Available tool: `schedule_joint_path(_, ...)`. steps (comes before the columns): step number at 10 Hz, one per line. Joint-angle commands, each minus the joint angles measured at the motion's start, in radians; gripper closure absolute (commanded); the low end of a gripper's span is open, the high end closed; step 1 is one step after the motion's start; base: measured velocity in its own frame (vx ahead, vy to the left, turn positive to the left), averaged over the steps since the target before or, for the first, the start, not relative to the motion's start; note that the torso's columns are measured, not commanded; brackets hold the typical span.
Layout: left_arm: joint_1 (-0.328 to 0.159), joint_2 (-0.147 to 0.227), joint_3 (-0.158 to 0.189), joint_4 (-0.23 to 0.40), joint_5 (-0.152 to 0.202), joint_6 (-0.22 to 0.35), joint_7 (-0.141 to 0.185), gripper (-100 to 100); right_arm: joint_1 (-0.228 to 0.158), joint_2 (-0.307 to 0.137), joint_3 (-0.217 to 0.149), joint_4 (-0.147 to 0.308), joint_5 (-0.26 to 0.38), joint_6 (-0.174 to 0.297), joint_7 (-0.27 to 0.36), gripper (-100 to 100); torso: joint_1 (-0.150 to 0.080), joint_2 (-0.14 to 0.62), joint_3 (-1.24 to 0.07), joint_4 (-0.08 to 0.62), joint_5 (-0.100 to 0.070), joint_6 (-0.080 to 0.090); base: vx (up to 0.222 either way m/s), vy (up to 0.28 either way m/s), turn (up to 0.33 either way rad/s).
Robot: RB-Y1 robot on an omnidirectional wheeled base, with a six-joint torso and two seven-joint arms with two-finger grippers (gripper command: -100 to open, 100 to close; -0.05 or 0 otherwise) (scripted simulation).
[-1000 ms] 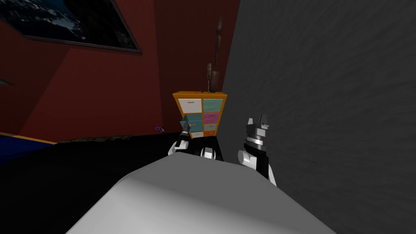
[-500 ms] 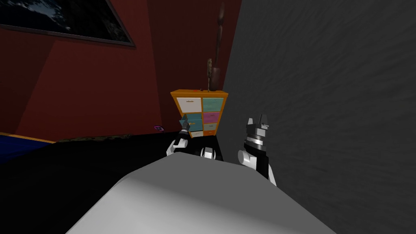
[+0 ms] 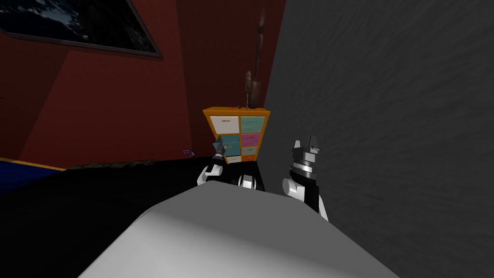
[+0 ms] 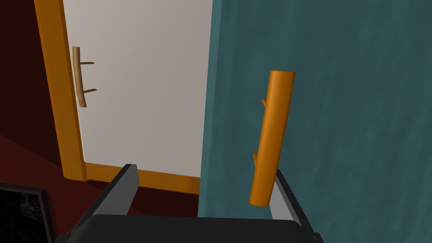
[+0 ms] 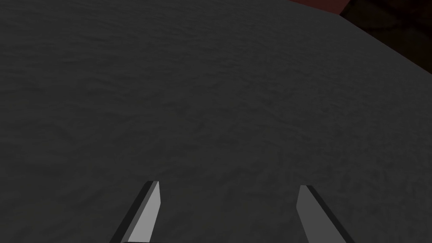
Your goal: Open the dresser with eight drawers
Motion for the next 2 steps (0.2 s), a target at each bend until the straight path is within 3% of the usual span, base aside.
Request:
schedule_joint_path(1,0.000,0.000,0.000,0.001,0.000,0.001,0.000,0,0.000,0.000,0.000,0.000,0.000,0.000,0.000,0,0.000,-0.001,0.000,0.000,0.000,0.000,0.000,0.000,0.000)
schedule_joint_path(2,0.001,0.000,0.000,0.001,0.000,0.001,0.000,0,0.000,0.000,0.000,0.000,0.000,0.000,0.000,0,0.000,-0.001,0.000,-0.001,0.001,0.000,0.000,0.000,0.000)
